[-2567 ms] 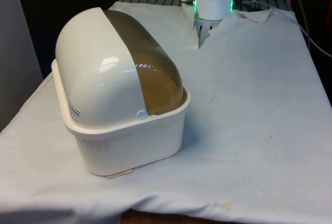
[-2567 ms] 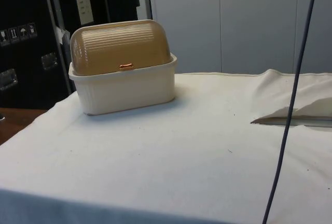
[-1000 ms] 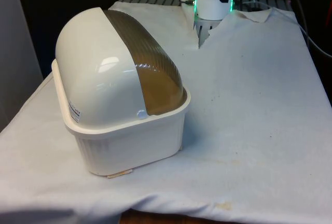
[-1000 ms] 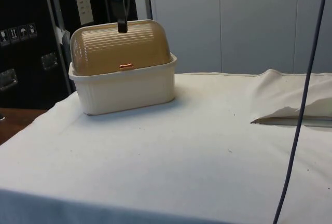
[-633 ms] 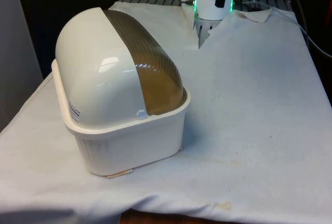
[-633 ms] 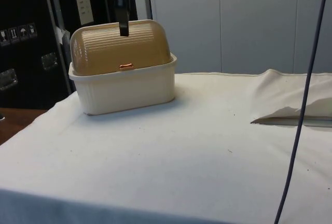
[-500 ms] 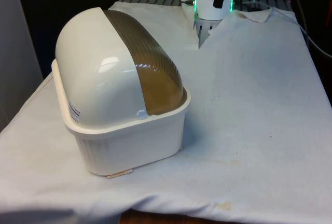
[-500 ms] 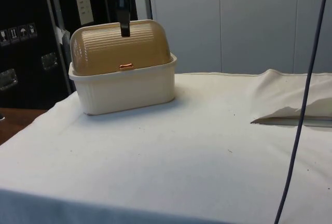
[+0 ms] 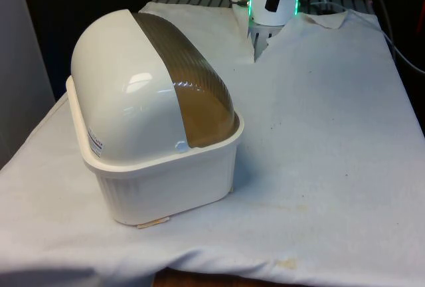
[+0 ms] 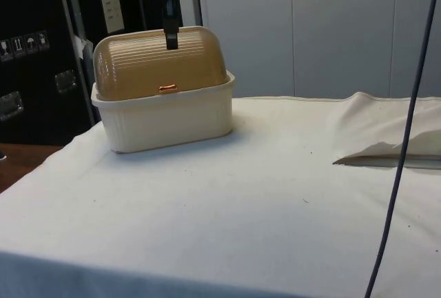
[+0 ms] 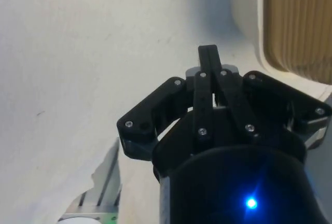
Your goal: Open the lid, then close it.
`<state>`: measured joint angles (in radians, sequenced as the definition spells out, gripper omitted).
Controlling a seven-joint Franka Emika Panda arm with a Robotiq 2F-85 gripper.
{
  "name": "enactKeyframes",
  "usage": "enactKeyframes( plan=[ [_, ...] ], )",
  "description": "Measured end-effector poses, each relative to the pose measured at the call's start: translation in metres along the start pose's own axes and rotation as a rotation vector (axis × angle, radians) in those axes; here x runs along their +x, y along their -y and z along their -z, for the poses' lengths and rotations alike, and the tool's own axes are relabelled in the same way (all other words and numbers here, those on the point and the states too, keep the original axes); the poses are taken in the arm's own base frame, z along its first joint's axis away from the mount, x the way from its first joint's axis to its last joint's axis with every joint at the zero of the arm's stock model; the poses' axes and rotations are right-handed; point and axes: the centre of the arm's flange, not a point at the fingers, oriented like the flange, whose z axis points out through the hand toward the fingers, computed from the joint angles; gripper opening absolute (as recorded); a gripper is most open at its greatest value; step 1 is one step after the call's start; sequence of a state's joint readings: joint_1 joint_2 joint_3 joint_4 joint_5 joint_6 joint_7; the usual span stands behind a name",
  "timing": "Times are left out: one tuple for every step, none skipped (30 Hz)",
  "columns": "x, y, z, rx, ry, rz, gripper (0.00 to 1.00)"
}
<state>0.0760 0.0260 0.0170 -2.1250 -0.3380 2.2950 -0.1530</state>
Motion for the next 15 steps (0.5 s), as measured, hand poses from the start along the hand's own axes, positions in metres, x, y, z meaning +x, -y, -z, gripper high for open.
enactKeyframes(
  plan=[
    [0.0,0.001,0.0,-0.007,-0.001,0.003,0.0],
    [0.0,0.002,-0.001,-0.015,-0.001,0.008,0.0],
    [0.0,0.003,-0.001,-0.021,-0.001,0.01,0.0],
    [0.001,0.004,-0.001,-0.028,-0.001,0.013,0.0],
    [0.001,0.007,-0.002,-0.042,0.001,0.019,0.0],
    [0.001,0.007,-0.002,-0.042,0.001,0.019,0.0],
    [0.002,0.009,-0.001,-0.049,-0.001,0.021,0.0],
    [0.002,0.011,-0.002,-0.056,0.0,0.023,0.0],
    [0.002,0.012,-0.002,-0.064,0.0,0.026,0.0],
    [0.002,0.013,-0.003,-0.071,-0.001,0.028,0.0],
    [0.003,0.015,-0.003,-0.077,-0.001,0.03,0.0],
    [0.003,0.019,-0.004,-0.091,-0.001,0.035,0.0],
    [0.003,0.019,-0.004,-0.091,-0.001,0.035,0.0],
    [0.003,0.019,-0.004,-0.091,-0.001,0.035,0.0],
    [0.004,0.023,-0.005,-0.104,0.0,0.042,0.0]
  ],
)
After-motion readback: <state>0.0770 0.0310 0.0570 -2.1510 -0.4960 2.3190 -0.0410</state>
